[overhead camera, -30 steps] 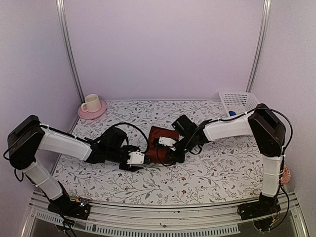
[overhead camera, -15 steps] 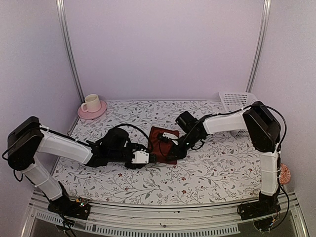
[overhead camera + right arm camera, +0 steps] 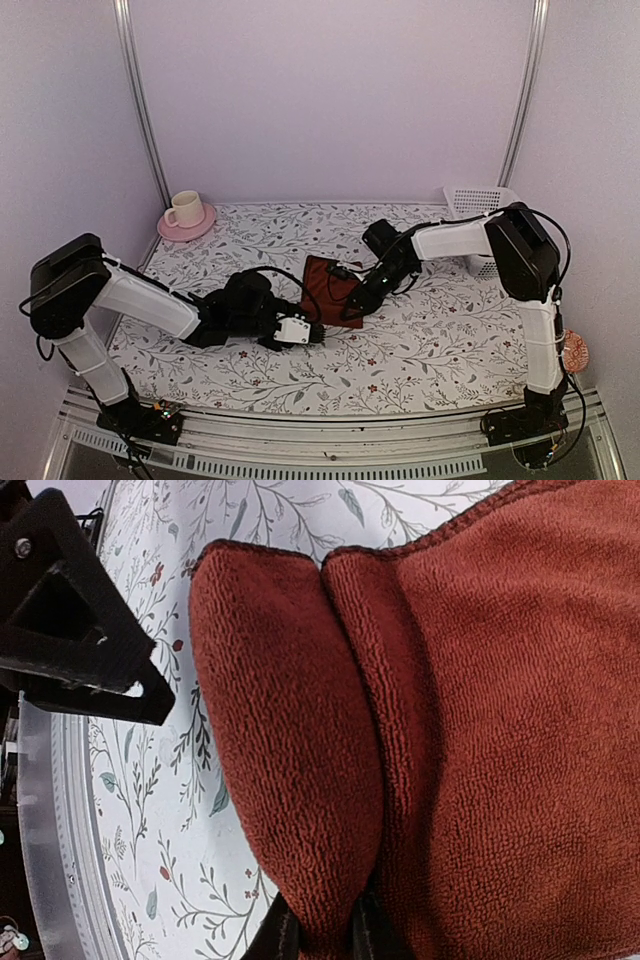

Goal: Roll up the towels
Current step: Roll the towel at the center of the board.

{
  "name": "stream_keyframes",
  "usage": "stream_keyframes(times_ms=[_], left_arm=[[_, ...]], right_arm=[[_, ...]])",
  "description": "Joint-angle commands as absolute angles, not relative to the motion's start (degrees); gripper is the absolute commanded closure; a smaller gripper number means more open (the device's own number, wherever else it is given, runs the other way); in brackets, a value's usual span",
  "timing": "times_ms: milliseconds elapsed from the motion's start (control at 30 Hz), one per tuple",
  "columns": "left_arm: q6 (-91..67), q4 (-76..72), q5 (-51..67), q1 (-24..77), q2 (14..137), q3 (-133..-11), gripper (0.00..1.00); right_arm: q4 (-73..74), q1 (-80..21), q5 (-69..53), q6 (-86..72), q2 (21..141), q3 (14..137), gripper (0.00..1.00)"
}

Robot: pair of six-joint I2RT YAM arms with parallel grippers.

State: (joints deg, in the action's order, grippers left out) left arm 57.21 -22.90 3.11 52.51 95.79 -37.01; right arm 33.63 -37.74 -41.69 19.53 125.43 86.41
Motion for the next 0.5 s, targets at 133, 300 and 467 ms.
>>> stream_keyframes(times_ms=[133,300,467], left_arm=[[59.3,-27.0,-0.6,53.3,100.7,-38.7,0.52],[60.1,-30.8,-1.8,53.1,101.2,-37.5,0.52],[60.1,-32.9,-0.5,53.3,99.6,-35.9,0.52]], right_arm=[[36.8,-36.5,-39.7,20.2,128.2,87.9,0.84],[36.9,-36.5,-39.9,20.6,128.3,87.8,0.84],[36.9,-36.3,-39.7,20.8,128.9,87.8,0.84]])
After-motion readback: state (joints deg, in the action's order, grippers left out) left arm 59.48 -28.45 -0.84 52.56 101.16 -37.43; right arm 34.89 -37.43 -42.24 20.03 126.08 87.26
